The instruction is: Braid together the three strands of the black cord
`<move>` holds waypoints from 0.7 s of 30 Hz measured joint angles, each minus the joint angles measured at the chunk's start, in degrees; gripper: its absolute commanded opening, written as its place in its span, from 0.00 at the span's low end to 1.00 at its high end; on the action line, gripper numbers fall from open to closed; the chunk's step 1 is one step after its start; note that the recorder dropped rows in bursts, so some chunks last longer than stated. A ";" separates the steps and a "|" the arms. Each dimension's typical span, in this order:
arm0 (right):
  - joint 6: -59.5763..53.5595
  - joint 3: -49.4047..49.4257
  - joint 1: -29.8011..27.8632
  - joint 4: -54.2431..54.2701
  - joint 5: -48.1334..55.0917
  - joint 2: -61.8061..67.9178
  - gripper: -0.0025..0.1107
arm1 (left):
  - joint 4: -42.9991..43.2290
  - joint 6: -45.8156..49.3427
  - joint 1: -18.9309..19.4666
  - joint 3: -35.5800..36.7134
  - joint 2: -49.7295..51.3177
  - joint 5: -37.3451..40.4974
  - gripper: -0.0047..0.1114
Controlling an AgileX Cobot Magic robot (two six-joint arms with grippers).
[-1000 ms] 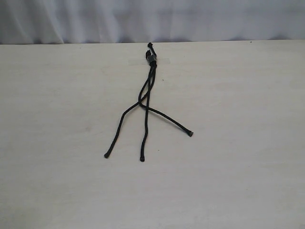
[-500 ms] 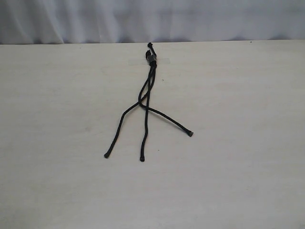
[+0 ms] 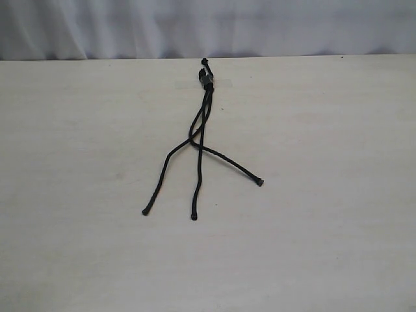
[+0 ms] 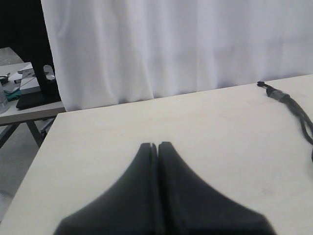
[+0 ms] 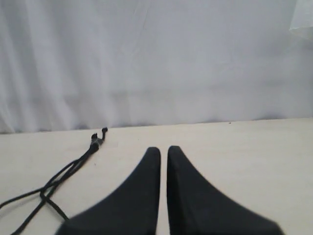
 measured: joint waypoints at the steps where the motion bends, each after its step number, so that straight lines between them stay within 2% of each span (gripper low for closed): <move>1: -0.52 0.00 0.13 0.00 0.98 0.00 0.06 | 0.00 0.00 0.00 0.00 0.00 0.00 0.04; 6: -1.33 0.00 0.13 0.00 4.93 -0.10 0.06 | 0.00 0.00 0.00 0.00 0.00 0.00 0.04; 21: 3.24 0.00 0.13 -6.63 5.37 -0.10 0.06 | 0.00 0.00 0.00 0.00 0.00 0.00 0.04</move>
